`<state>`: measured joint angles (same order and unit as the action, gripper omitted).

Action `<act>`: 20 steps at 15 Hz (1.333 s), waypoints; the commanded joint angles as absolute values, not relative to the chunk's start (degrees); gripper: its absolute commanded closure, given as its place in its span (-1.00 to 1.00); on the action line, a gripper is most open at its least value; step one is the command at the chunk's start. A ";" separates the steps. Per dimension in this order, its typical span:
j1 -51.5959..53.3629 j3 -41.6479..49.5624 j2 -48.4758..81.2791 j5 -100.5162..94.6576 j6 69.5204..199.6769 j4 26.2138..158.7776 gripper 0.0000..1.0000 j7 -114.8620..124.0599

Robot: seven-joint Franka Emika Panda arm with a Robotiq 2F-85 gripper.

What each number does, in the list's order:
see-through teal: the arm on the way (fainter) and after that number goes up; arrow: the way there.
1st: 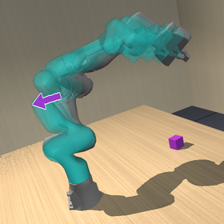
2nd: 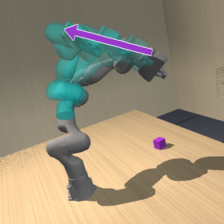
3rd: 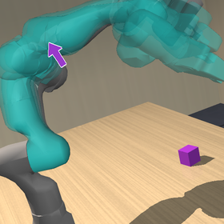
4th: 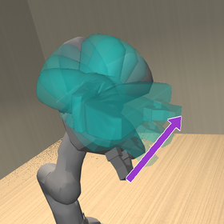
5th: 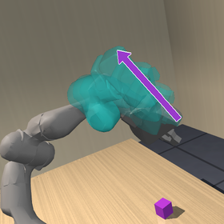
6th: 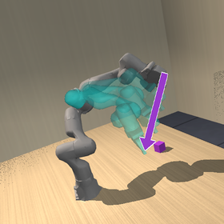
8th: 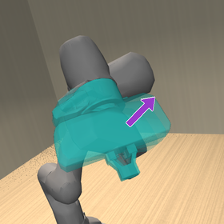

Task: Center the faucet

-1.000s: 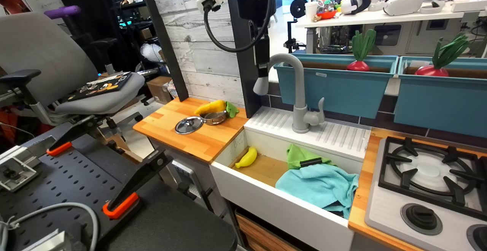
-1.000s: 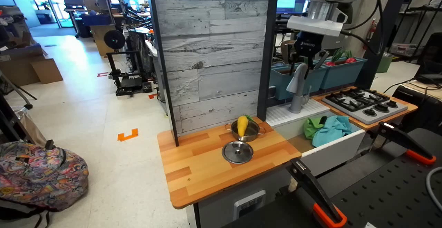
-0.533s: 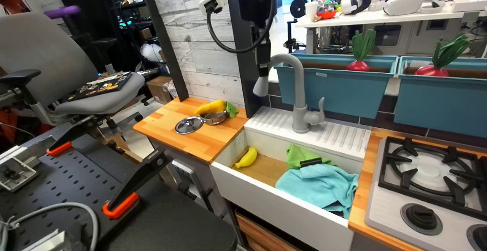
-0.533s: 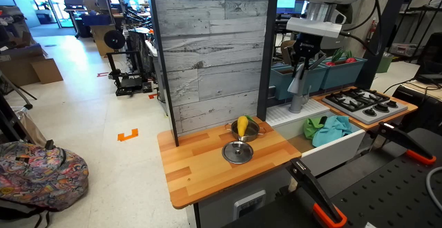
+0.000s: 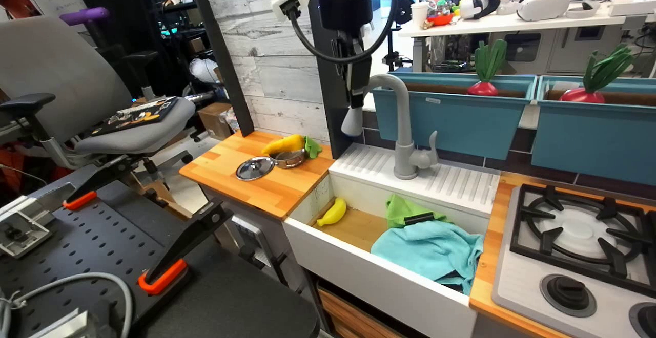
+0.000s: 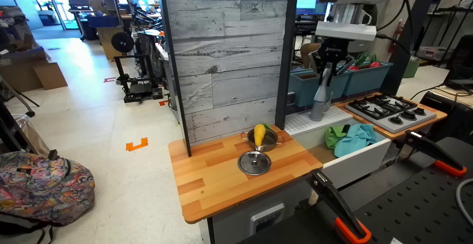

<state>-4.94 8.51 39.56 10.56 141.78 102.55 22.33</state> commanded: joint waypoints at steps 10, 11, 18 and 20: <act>-10.25 11.43 38.03 1.89 139.49 106.00 0.88 -2.60; -10.48 11.38 38.09 1.55 139.54 105.82 0.88 -3.42; -10.31 11.48 37.11 -1.11 139.77 106.82 -0.41 -5.52; -9.89 11.79 37.15 -2.25 140.03 107.12 -0.71 -5.21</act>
<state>-9.08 9.59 38.59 2.37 140.87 104.44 -5.04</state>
